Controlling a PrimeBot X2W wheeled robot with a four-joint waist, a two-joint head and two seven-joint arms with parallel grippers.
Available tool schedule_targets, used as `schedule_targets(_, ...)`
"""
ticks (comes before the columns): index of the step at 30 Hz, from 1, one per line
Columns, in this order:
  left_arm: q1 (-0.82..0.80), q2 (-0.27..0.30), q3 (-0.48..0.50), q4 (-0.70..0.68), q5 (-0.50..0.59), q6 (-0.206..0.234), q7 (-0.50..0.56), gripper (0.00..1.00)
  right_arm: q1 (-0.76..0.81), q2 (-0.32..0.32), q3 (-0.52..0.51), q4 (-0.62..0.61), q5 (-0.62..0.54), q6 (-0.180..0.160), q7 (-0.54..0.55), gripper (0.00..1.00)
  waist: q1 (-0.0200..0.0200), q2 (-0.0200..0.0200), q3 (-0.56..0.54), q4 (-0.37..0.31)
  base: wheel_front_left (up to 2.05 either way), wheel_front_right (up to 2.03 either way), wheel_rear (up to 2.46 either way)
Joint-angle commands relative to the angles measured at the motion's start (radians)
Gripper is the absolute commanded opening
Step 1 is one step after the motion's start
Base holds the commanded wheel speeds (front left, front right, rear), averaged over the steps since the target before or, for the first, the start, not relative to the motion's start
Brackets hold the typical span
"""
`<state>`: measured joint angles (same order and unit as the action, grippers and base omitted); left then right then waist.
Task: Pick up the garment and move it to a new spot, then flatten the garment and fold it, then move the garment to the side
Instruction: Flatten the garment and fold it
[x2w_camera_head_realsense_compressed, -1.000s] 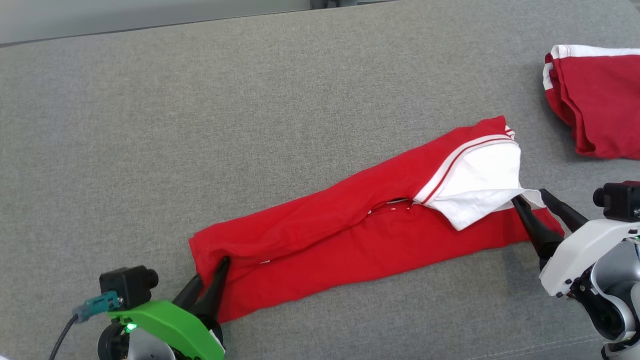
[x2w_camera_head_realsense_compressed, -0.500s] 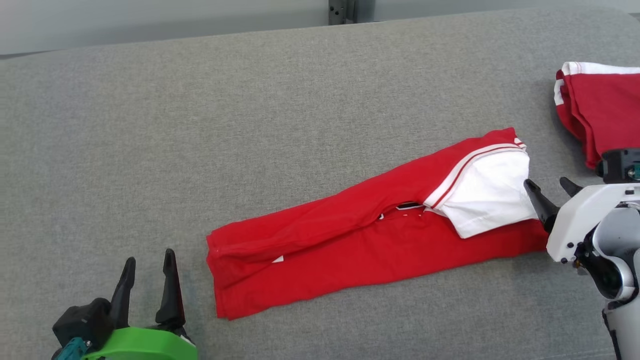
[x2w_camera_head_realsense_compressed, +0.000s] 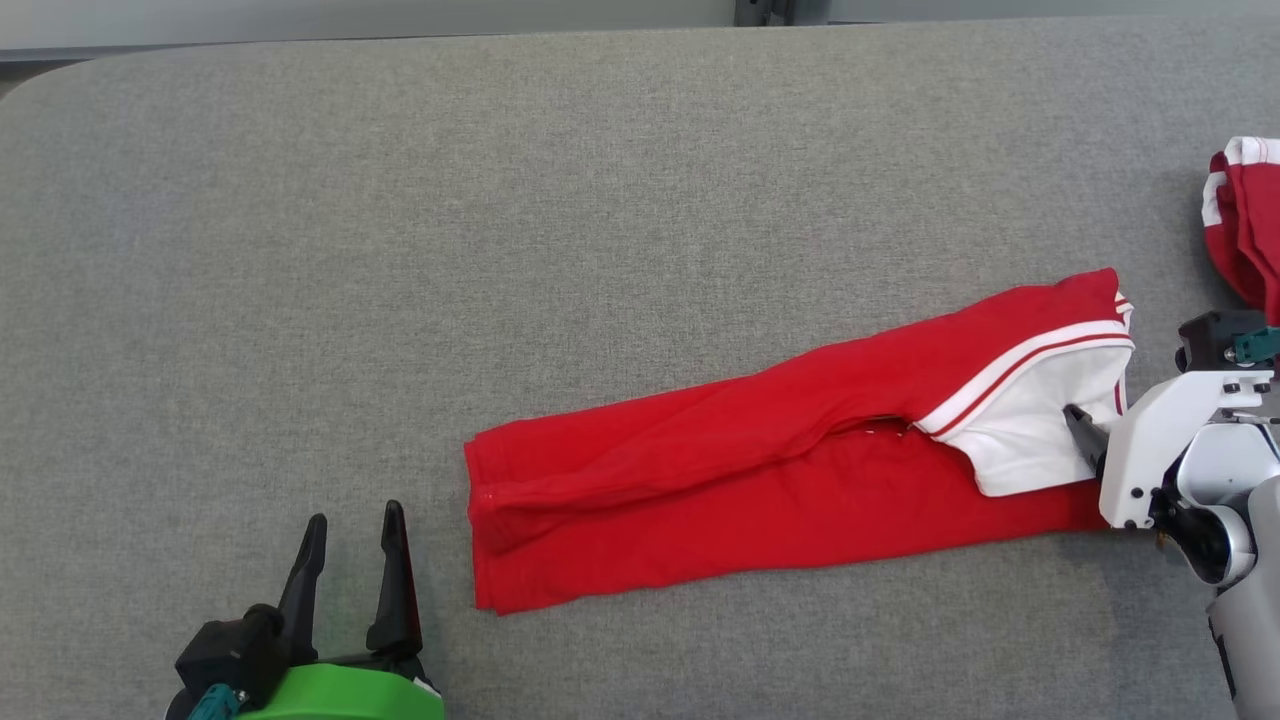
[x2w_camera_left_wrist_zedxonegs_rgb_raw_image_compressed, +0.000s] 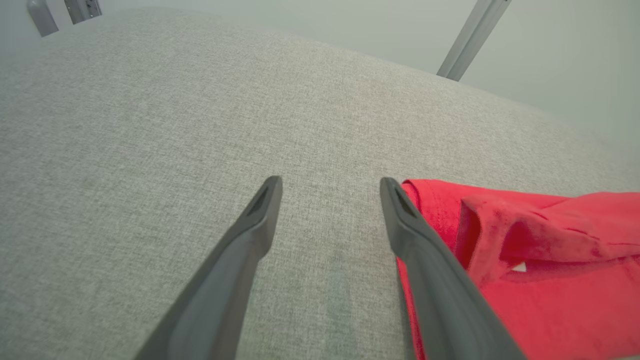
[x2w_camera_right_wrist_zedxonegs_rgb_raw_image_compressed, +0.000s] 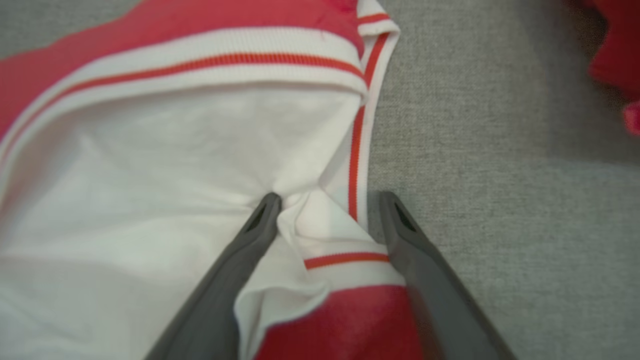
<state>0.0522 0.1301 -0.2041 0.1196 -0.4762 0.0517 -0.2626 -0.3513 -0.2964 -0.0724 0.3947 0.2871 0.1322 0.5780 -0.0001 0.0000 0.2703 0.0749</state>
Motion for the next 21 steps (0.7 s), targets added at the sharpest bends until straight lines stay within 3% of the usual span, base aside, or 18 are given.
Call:
schedule_targets(1, 0.011, -0.012, 0.019, 0.008, 0.026, -0.017, -0.002, 1.00, 0.004, 0.008, 0.003, 0.043, 0.009, -0.003, 0.005, 1.00, 0.0001, 0.0000, 0.003, 0.006, 0.00, 0.00, 0.00)
schedule_targets(4, 0.010, -0.035, 0.049, 0.023, 0.053, -0.050, -0.002, 1.00, -0.001, 0.034, 0.025, 0.075, 0.070, -0.002, 0.003, 1.00, 0.0001, 0.0000, 0.000, 0.010, 0.00, 0.00, 0.00)
schedule_targets(5, 0.008, -0.041, 0.061, 0.026, 0.065, -0.061, -0.002, 1.00, -0.006, 0.040, 0.040, 0.074, 0.095, 0.000, -0.008, 0.00, 0.0001, 0.0000, -0.001, 0.010, 0.00, 0.00, 0.00)
schedule_targets(13, 0.040, -0.070, 0.115, 0.077, 0.103, -0.124, -0.002, 1.00, -0.063, -0.024, 0.084, 0.008, 0.246, -0.001, -0.086, 0.00, 0.0001, 0.0000, -0.092, -0.014, 0.00, 0.00, 0.00)
schedule_targets(21, 0.064, -0.079, 0.107, 0.112, 0.088, -0.147, -0.002, 1.00, -0.041, -0.169, -0.057, -0.004, 0.275, -0.002, 0.006, 0.00, 0.0001, 0.0000, -0.179, 0.006, 0.00, 0.00, 0.00)
